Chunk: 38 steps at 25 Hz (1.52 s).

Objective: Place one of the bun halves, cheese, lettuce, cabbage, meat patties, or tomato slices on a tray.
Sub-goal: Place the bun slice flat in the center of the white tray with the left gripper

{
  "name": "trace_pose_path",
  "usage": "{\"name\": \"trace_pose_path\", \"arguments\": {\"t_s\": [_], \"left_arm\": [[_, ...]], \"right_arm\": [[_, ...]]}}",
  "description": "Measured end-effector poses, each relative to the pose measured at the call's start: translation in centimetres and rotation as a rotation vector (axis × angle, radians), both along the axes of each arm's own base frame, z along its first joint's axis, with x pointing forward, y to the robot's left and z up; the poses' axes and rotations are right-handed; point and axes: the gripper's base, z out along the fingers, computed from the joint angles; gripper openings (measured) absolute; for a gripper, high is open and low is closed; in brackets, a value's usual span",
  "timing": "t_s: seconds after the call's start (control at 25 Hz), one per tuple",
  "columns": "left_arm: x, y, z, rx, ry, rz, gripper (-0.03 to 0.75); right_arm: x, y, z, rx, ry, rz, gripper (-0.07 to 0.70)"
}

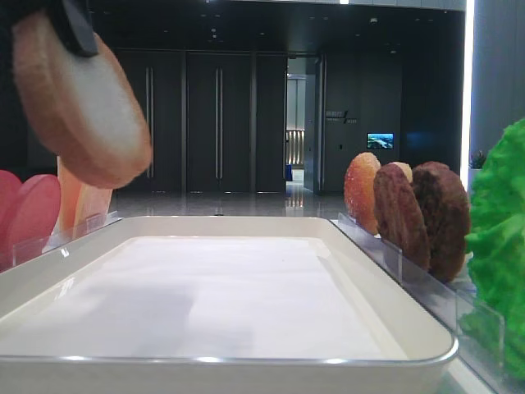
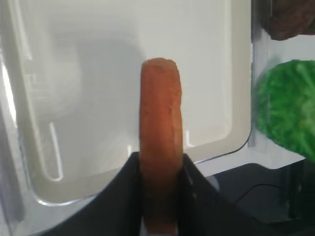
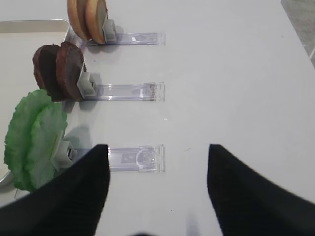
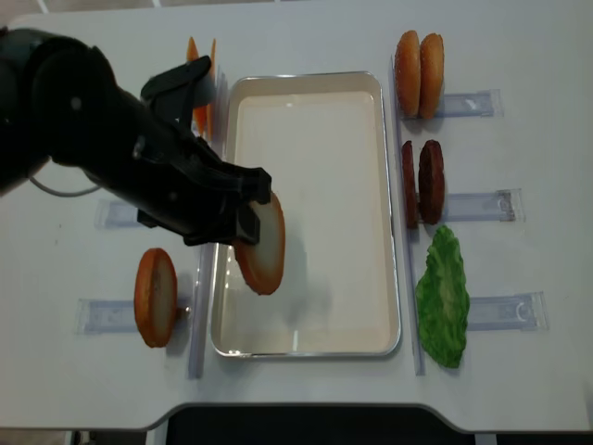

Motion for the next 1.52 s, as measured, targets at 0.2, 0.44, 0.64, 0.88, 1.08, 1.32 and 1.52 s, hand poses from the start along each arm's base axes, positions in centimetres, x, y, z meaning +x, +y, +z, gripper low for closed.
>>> {"name": "trace_pose_path", "arguments": {"t_s": [0.2, 0.44, 0.64, 0.88, 1.08, 1.32, 1.52], "left_arm": [[0.3, 0.0, -2.2, -0.113, -0.026, -0.008, 0.139], [1.5, -0.9, -5.5, -0.156, -0.028, -0.016, 0.139], [2.6, -1.7, -7.9, -0.155, -0.011, -0.017, 0.139], [3.3, -2.3, -9.3, -0.191, -0.001, -0.002, 0.139], [3.5, -2.5, -10.1, -0.187, 0.018, 0.004, 0.139], [3.5, -2.5, -10.1, -0.187, 0.017, 0.005, 0.139], [3.5, -2.5, -10.1, -0.187, 0.017, 0.005, 0.139]], "right_arm": [[0.0, 0.0, 0.0, 0.0, 0.0, 0.0, 0.416], [0.0, 0.0, 0.0, 0.0, 0.0, 0.0, 0.416], [0.0, 0.0, 0.0, 0.0, 0.0, 0.0, 0.416], [0.0, 0.0, 0.0, 0.0, 0.0, 0.0, 0.416], [0.0, 0.0, 0.0, 0.0, -0.001, 0.0, 0.416], [0.0, 0.0, 0.0, 0.0, -0.001, 0.0, 0.416], [0.0, 0.0, 0.0, 0.0, -0.001, 0.0, 0.416]]}}
